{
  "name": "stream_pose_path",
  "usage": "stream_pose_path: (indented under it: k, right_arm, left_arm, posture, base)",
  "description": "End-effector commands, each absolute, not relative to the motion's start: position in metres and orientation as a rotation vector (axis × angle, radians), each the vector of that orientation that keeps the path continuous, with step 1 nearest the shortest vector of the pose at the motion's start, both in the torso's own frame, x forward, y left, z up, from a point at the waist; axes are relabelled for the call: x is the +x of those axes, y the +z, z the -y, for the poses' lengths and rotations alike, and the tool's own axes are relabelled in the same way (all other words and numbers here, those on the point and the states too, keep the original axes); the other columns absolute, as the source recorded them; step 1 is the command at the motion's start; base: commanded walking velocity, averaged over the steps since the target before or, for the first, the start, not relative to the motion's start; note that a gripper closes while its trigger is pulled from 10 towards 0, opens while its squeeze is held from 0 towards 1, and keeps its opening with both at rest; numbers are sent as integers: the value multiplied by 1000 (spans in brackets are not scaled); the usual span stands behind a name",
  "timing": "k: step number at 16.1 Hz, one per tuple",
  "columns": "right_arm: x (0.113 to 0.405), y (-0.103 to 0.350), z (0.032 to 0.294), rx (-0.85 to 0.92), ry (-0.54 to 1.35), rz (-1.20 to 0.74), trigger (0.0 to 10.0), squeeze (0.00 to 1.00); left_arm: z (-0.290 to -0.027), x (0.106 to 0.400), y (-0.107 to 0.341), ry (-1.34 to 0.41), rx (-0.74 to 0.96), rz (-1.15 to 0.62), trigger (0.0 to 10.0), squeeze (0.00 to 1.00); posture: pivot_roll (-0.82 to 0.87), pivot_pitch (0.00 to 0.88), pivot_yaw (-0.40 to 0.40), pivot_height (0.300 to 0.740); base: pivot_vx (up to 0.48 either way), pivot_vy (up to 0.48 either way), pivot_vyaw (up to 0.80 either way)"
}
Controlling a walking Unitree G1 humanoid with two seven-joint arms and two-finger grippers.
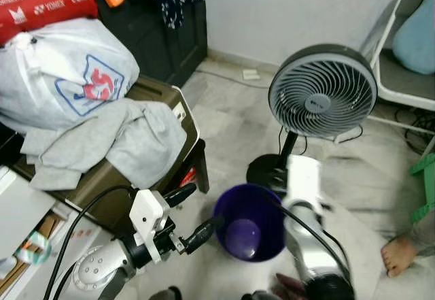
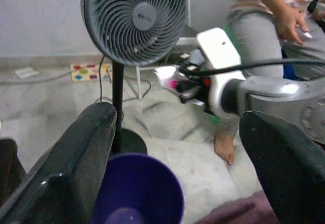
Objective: Clean up the room
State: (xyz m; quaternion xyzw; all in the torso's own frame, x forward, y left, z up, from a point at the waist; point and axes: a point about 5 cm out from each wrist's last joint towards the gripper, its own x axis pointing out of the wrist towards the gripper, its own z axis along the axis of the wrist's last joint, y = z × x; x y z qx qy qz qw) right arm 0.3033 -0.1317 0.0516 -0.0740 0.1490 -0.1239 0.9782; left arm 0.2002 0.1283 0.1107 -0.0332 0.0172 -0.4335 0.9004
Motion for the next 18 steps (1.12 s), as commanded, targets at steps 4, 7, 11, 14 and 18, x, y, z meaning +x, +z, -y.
stream_pose_path:
  k: [4, 7, 11, 14, 18]
  right_arm:
    - [312, 44, 120, -147, -193, -329, 10000, 0]
    - [318, 43, 117, -170, -199, -330, 10000, 0]
    - [320, 41, 117, -143, -195, -317, 10000, 1000]
    - [320, 39, 117, -131, -202, -318, 10000, 1000]
    - [321, 40, 118, -126, -211, -301, 10000, 1000]
  left_arm:
    - [-134, 191, 115, -876, -56, -59, 10000, 0]
    - [-136, 185, 117, -876, -55, -77, 10000, 0]
    - [-141, 181, 119, -863, -46, -96, 10000, 0]
    - [-141, 181, 119, -861, -42, -104, 10000, 0]
    - [-142, 183, 118, -858, -37, -112, 10000, 0]
  posture:
    - [81, 276, 52, 740]
    - [102, 295, 57, 740]
    - [117, 306, 66, 740]
    - [115, 310, 70, 740]
    - [116, 306, 74, 740]
  base:
    - [0, 0, 0]
    - [0, 0, 0]
    - [0, 0, 0]
    - [0, 0, 0]
    - [0, 0, 0]
